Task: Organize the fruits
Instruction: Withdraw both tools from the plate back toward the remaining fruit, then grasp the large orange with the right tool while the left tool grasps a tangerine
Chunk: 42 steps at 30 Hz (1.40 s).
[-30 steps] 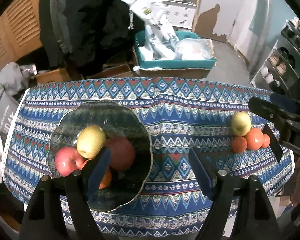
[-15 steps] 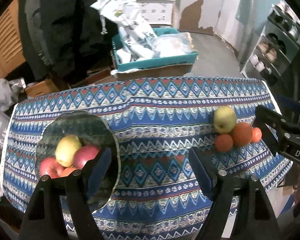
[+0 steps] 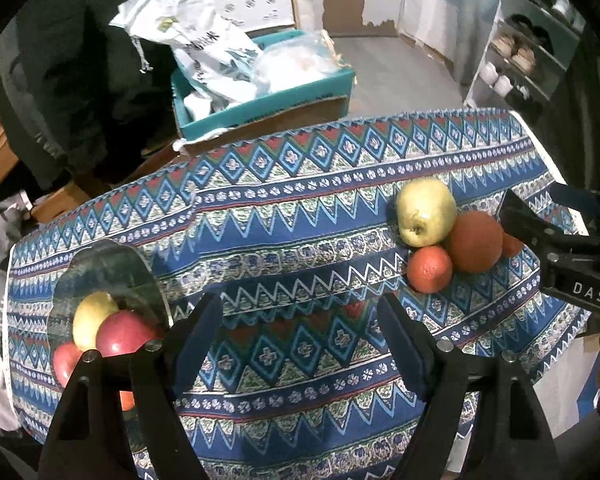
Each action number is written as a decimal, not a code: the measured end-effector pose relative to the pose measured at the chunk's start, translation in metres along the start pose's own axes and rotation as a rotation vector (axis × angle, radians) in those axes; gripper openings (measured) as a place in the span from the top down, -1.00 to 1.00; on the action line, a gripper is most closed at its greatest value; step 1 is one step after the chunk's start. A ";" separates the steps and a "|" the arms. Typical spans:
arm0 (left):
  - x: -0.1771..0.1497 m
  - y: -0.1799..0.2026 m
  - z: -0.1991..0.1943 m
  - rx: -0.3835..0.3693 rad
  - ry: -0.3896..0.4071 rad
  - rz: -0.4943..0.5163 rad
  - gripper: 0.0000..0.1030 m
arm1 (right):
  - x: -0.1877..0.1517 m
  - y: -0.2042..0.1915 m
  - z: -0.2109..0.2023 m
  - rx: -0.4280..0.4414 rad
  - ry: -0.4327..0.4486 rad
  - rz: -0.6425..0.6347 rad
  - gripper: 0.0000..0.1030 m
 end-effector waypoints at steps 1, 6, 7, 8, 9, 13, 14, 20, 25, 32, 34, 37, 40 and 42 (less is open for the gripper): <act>0.001 0.002 0.004 -0.001 -0.004 0.005 -0.57 | -0.003 0.003 0.007 -0.001 -0.014 0.002 -0.64; 0.006 0.009 0.025 -0.004 -0.035 0.022 -0.57 | -0.012 0.007 0.033 0.007 -0.068 0.010 -0.64; 0.007 0.010 0.028 -0.005 -0.039 0.023 -0.57 | -0.013 0.008 0.039 0.003 -0.079 0.008 -0.64; 0.007 0.011 0.032 -0.008 -0.044 0.023 -0.57 | -0.014 0.009 0.044 -0.001 -0.084 0.013 -0.64; 0.008 0.011 0.035 -0.010 -0.051 0.022 -0.57 | -0.016 0.010 0.050 0.000 -0.095 0.013 -0.64; 0.008 0.013 0.046 -0.019 -0.070 0.022 -0.57 | -0.020 0.009 0.064 0.009 -0.121 0.003 -0.64; 0.008 0.013 0.049 -0.018 -0.074 0.023 -0.57 | -0.021 0.009 0.066 0.009 -0.127 0.000 -0.64; 0.008 0.015 0.060 -0.035 -0.100 0.018 -0.57 | -0.026 0.009 0.085 0.008 -0.152 -0.015 -0.66; 0.010 0.021 0.064 -0.047 -0.105 0.030 -0.57 | -0.026 -0.002 0.091 -0.003 -0.158 -0.086 -0.66; 0.008 0.027 0.067 -0.055 -0.116 0.037 -0.57 | -0.032 -0.020 0.099 -0.048 -0.172 -0.182 -0.38; 0.008 0.028 0.066 -0.059 -0.117 0.037 -0.57 | -0.033 -0.020 0.099 -0.035 -0.176 -0.165 -0.38; 0.008 0.030 0.067 -0.071 -0.118 0.034 -0.57 | -0.035 -0.018 0.094 0.006 -0.170 -0.136 -0.34; 0.009 0.034 0.067 -0.089 -0.117 0.029 -0.57 | -0.034 -0.010 0.086 0.085 -0.161 -0.054 -0.33; 0.010 0.037 0.067 -0.100 -0.117 0.027 -0.57 | -0.034 -0.003 0.079 0.096 -0.149 -0.019 -0.33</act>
Point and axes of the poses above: each gripper's, at about its wrist camera, not at the fingertips, and z roughly the way its jaws point, y to its right, x to its top, the point moved 5 cm from there along z, roughly the way its jaws point, and after that the axes turned 1 degree about x, right-handed, at the moved point
